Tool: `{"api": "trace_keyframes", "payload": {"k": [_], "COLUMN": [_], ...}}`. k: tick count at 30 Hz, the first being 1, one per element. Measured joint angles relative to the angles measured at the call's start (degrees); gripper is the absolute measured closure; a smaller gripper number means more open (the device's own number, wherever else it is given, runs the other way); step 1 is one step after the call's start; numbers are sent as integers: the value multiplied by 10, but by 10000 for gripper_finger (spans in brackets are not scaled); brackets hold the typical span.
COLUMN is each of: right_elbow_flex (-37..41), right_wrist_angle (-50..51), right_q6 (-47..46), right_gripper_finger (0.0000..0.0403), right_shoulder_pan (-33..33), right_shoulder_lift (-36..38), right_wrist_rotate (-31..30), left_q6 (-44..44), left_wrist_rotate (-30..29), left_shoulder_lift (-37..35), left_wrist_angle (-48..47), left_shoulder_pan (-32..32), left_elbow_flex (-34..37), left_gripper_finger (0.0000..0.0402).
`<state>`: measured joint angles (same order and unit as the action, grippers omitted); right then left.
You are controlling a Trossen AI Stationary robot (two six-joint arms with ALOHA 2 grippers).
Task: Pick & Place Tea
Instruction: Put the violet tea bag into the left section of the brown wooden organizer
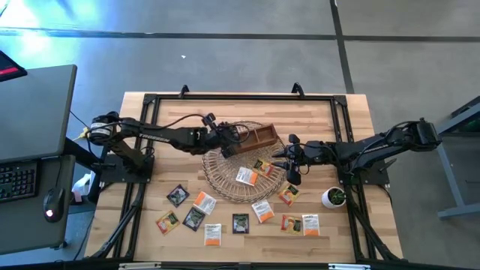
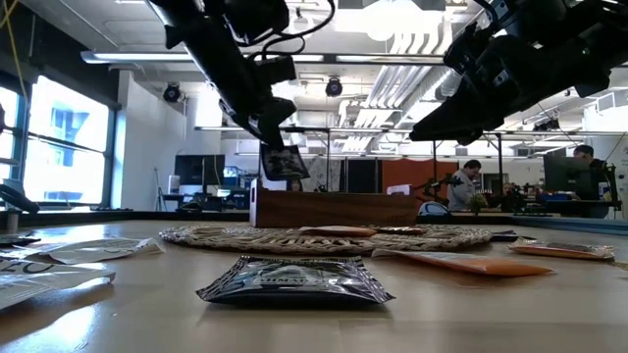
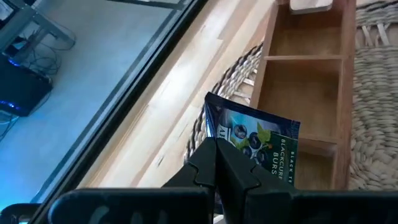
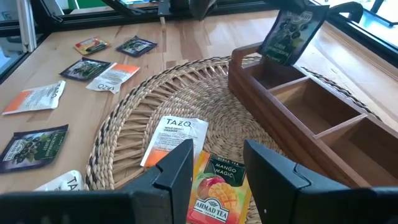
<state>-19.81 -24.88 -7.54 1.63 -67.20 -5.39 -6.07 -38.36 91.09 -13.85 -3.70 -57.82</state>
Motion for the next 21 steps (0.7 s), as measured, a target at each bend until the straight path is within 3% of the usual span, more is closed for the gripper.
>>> {"api": "trace_keyframes", "payload": {"k": [12, 17, 21], "right_elbow_flex": [0, 0, 0], "right_wrist_angle": [-3, -36, -93], "right_q6": [0, 0, -27], "right_gripper_finger": [265, 265, 265], "right_shoulder_pan": [0, 0, 0], "right_shoulder_lift": [0, 0, 0], "right_wrist_rotate": [0, -14, -59], "left_q6": [-2, -2, 2], "left_wrist_rotate": [1, 3, 3], "left_shoulder_lift": [11, 11, 11], "left_wrist_angle": [-27, 32, 101], "left_shoulder_pan": [0, 10, 32], "left_elbow_flex": [0, 0, 0], "left_gripper_finger": [401, 401, 401]}}
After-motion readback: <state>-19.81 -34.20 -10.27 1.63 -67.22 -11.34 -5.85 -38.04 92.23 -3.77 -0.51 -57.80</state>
